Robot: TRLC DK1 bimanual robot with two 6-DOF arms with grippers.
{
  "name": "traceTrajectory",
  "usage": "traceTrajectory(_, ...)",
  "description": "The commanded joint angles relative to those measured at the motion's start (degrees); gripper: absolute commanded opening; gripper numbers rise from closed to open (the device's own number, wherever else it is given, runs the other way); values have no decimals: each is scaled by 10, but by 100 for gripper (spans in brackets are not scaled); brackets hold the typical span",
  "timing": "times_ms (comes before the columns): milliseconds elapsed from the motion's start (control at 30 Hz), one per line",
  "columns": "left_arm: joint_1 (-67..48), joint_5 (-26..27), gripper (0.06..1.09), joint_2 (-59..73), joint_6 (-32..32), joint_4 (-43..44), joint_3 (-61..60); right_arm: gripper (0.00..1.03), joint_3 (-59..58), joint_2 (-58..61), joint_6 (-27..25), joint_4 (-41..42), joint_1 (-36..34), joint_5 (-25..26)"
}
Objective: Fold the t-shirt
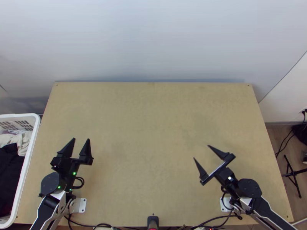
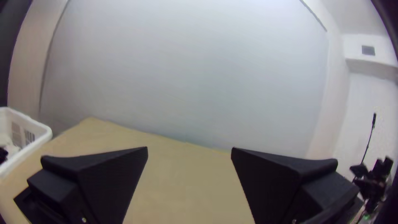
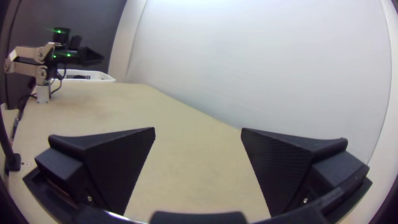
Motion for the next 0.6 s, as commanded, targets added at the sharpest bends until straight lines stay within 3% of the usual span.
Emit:
traceTrajectory(0,-6,-24,104,1,189,4,-1,96,-6,-1,14,7,-100,-3)
traceTrajectory(100,0,-24,104,-2,239,5,-1,96,-6,-1,10,5,-131,-2)
traceTrajectory(167,-6,-10,103,1,317,7,-1,96,-6,7,-13,2,-164,-3)
traceTrajectory(233,-21,-11,92,0,394,16,-1,96,-6,22,-46,3,-189,-3)
traceTrajectory(333,-12,-26,93,-1,428,8,-2,97,-5,9,-56,3,-251,-3)
traceTrajectory(367,1,-26,99,-2,437,18,-1,98,-5,10,-63,4,-266,-3)
traceTrajectory(433,23,-8,100,12,454,25,15,98,0,9,-77,14,-287,-1)
traceTrajectory(567,62,-5,104,172,455,76,112,98,28,38,-124,62,-331,-3)
